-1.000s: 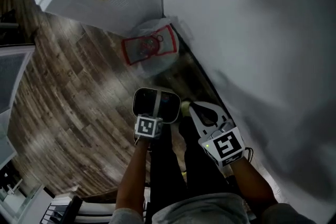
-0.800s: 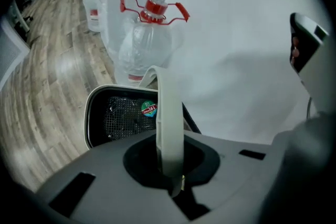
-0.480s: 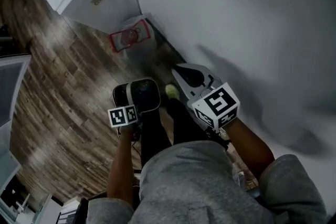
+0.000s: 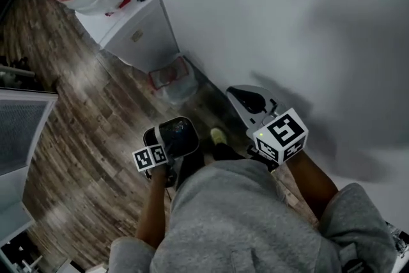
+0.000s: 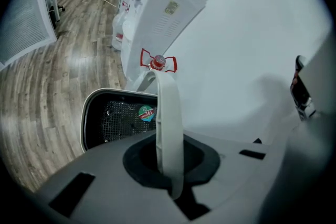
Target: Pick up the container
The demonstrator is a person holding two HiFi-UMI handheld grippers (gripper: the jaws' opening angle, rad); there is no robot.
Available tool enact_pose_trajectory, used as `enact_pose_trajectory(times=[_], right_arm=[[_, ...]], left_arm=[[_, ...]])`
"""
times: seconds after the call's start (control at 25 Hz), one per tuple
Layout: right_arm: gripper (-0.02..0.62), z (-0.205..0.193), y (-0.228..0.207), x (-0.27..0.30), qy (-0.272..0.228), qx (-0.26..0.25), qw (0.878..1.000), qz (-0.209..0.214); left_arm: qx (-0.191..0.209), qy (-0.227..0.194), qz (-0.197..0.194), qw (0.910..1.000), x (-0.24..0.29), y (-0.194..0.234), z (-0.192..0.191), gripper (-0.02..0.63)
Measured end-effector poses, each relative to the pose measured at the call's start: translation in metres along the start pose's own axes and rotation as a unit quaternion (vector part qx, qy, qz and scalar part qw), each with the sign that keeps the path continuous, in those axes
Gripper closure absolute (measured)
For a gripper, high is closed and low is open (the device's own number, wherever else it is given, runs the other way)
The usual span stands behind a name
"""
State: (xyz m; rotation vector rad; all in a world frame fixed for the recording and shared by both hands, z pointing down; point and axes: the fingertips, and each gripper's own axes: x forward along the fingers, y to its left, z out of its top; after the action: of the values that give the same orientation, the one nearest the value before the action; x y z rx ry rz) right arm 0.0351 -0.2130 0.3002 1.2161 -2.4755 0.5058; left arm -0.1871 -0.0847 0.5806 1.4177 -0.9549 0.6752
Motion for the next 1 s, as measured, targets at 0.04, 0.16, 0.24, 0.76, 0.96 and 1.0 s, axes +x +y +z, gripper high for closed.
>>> enact_pose_trajectory(times=[0.04,0.16,0.24,0.76,0.96,1.0], right_arm=[[0.571,0.005,-0.002,-0.010,-0.002,-0.001,1.000,-0.004],[0.571,0.021,-0.007,-0.040,-0.006,-0.008,1.000,-0.019],[0.571,0.031,-0.012,-0.058,-0.011,-0.019,0.999,-0.025],[0.571,0.049,-0.033,-0.103,-0.026,-0.049,0.996,-0.069],[0.571,0.064,-0.030,-0.102,-0.052,-0.036,0.995,-0.074],[0.571,0.065,-0.027,-0.100,-0.054,-0.040,0.995,-0.073]], left_arm=[[-0.003,-0.006,-0.001,1.0000,-0.006,0.000,0.001,0.591],[-0.012,-0.020,-0.004,0.9997,-0.024,0.001,0.004,0.591],[-0.014,-0.026,-0.006,0.9995,-0.032,0.001,0.008,0.591],[-0.035,-0.032,0.002,0.9989,-0.044,0.021,0.014,0.591],[-0.041,-0.030,0.002,0.9987,-0.045,0.025,0.010,0.591],[-0.041,-0.029,0.001,0.9987,-0.045,0.025,0.010,0.591]])
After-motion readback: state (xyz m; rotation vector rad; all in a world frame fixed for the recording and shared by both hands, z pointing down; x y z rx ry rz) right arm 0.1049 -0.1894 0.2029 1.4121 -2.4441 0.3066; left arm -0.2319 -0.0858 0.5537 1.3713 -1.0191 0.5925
